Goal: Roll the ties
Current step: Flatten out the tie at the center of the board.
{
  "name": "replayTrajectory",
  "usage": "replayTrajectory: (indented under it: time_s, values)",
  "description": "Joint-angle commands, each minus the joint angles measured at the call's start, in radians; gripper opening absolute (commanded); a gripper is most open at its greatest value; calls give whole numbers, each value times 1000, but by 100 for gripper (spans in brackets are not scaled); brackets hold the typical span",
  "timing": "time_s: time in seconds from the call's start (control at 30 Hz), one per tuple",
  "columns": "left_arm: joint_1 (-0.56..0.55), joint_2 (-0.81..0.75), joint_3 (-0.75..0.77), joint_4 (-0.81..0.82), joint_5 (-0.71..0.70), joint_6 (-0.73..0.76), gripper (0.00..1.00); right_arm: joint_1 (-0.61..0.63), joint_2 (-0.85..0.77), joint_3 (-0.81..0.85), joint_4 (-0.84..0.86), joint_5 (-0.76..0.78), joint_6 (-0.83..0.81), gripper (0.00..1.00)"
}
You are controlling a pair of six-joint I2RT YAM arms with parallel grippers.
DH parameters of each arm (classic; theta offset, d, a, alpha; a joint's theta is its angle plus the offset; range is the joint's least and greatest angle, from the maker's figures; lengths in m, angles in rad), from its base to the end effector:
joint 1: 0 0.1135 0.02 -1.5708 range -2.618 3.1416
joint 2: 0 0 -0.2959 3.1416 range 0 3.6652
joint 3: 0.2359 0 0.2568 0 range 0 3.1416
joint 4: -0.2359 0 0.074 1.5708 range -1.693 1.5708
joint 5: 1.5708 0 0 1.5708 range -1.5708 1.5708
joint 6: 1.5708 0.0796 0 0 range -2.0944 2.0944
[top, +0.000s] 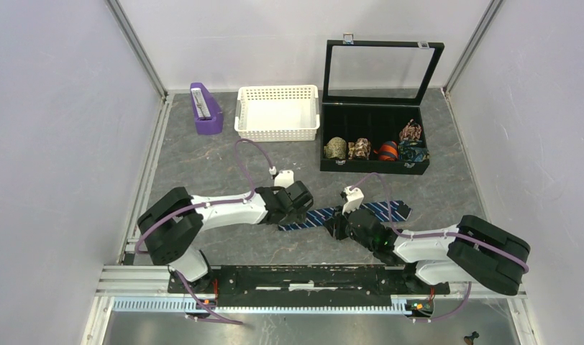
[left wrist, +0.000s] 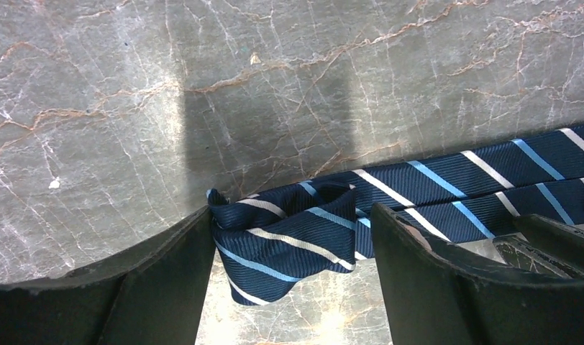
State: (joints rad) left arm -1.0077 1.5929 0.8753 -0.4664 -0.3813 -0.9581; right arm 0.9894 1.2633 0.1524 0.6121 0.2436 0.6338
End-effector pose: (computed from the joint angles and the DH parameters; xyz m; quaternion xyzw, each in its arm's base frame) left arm 0.1905 -0.2462 0.1534 -0.0125 0.9642 -0.0539 0.2594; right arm 0.1412 0.1799 0.1261 -0.0899 0.8509 0.2958 0.4247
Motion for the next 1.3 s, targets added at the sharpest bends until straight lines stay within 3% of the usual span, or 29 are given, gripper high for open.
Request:
replayTrajectory:
  time_s: [0.0, 0.8, 1.0, 1.27]
  values:
    - [-8, -36, -29, -5, -12, -52, 83, 3, 10, -10, 32, -2, 5, 26]
    - [-9, -118, -115, -27, -55, -80, 82, 4, -1, 58, -40, -16, -41, 27]
    - [-9, -160, -98, -36, -64, -68, 94, 6, -66, 129, -135, -26, -93, 33]
    - [-9, -238, -69, -89, -61, -60, 97, 33, -81, 207, -183, -78, -93, 36]
